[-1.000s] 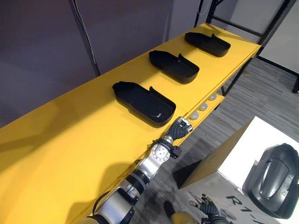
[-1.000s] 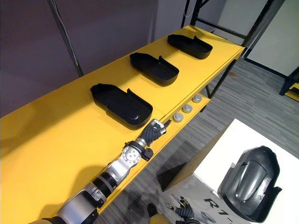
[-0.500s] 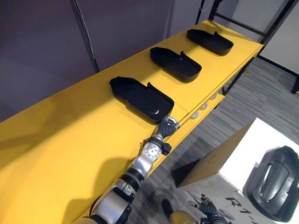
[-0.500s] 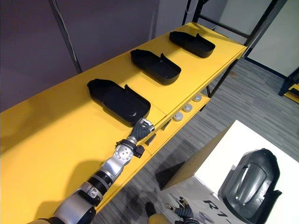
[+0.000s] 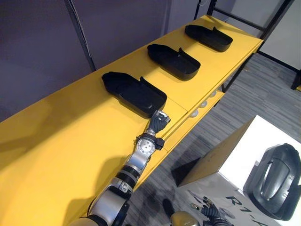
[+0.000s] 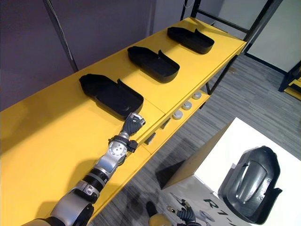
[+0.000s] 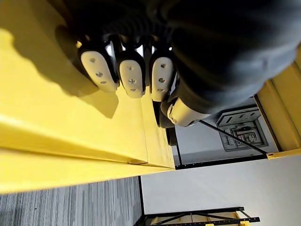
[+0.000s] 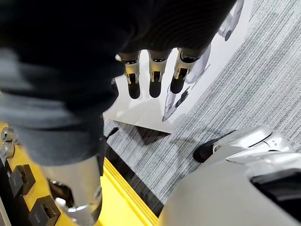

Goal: Walk over and take plastic housings, then place them on the shelf

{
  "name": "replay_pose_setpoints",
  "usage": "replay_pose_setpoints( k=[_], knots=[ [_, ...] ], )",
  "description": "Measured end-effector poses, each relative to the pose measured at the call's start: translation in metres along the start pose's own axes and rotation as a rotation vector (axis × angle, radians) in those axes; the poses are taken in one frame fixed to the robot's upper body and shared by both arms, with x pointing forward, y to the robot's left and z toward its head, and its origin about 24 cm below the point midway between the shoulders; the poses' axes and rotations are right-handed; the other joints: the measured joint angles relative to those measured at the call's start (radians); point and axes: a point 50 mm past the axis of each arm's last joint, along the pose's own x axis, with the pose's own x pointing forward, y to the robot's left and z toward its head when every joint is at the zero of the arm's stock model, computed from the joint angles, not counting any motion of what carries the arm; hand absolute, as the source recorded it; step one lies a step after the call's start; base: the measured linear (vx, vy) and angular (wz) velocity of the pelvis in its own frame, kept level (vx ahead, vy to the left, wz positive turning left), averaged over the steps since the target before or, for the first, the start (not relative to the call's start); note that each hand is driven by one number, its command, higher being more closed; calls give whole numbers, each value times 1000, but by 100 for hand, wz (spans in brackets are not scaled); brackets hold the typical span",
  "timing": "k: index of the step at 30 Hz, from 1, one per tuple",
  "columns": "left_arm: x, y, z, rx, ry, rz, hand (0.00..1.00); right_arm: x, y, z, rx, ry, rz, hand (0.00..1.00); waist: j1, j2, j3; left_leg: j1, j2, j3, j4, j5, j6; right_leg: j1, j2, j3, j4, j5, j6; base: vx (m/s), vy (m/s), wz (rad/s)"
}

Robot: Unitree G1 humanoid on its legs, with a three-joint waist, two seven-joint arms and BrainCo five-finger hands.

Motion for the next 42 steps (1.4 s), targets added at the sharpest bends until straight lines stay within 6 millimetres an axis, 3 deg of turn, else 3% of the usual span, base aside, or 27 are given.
replay_pose_setpoints(
  k=[7, 12, 17, 20, 22, 24, 27, 31, 34, 35, 37, 42],
  knots=[
    [2, 15, -2, -8, 9, 62, 100, 0, -3, 1, -5, -9, -6, 0, 1, 13, 8, 0, 3, -1, 7, -3, -4, 3, 1, 0, 0, 1, -1, -33, -12, 0],
    [1, 8, 4, -3, -20, 35, 100, 0, -5, 1, -9, -10, -8, 0, 3, 21, 12, 0, 2, -7, 9, -3, -4, 7, -1, -5, 0, 1, -1, -35, -13, 3],
    [-7, -15, 46, -35, -207, -62, 100, 1, -9, 3, -21, -14, -15, 0, 19, 40, 15, -7, -1, -21, 12, -2, -3, 9, -7, -9, 5, 0, -1, -7, -3, 4],
    [-17, -26, 85, -144, -371, -98, 100, 1, -10, 3, -21, -15, -17, 0, 33, 43, 15, -14, -2, -44, 19, -1, -2, 12, -10, -27, 12, -1, 1, -30, -9, 17],
    [-30, -18, 115, -253, -523, -81, 100, 1, -10, 3, -20, -15, -18, 0, 49, 48, 14, -14, -2, -61, 27, -1, -1, 21, -11, -37, 19, -7, 4, -47, -17, 19],
    [-38, -8, 132, -300, -615, -57, 100, 1, -11, 3, -12, -13, -21, 0, 65, 52, 13, -13, -3, -73, 34, -1, -1, 26, -13, -50, 29, -12, 3, -39, -13, 23],
    [-66, 28, 156, -365, -815, 58, 100, 0, -15, 1, -15, -4, -29, 0, 100, 64, 5, -13, -4, -99, 44, 1, 2, 37, -16, -65, 45, -21, 3, -47, -7, 21],
    [-100, 85, 146, -343, -899, 313, 100, 0, -17, -3, -7, 14, -39, 0, 124, 72, -2, -13, -6, -141, 49, 6, 7, 58, -23, -111, 47, -24, 2, -36, -6, 30],
    [-137, 136, 103, -273, -766, 658, 100, -5, -20, -14, 1, 43, -51, 0, 169, 68, -15, -15, -8, -193, 49, 14, 10, 82, -29, -164, 50, -35, -2, -18, -13, 41],
    [-141, 139, 99, -267, -751, 688, 100, -5, -20, -15, 2, 46, -51, 0, 173, 67, -17, -15, -9, -199, 48, 16, 10, 83, -30, -170, 53, -39, -2, 3, -25, 52],
    [-175, 156, 75, -223, -642, 879, 100, -8, -21, -21, 9, 61, -55, 0, 199, 56, -36, -14, -9, -239, 47, 18, 11, 102, -37, -212, 65, -57, -1, 24, -26, 52],
    [-234, 169, 28, -128, -350, 1153, 100, -9, -6, -18, 58, 37, -35, 0, 248, 25, -89, -16, -23, -318, 49, 19, 13, 136, -61, -302, 100, -103, 3, 31, -12, 52]
  ],
)
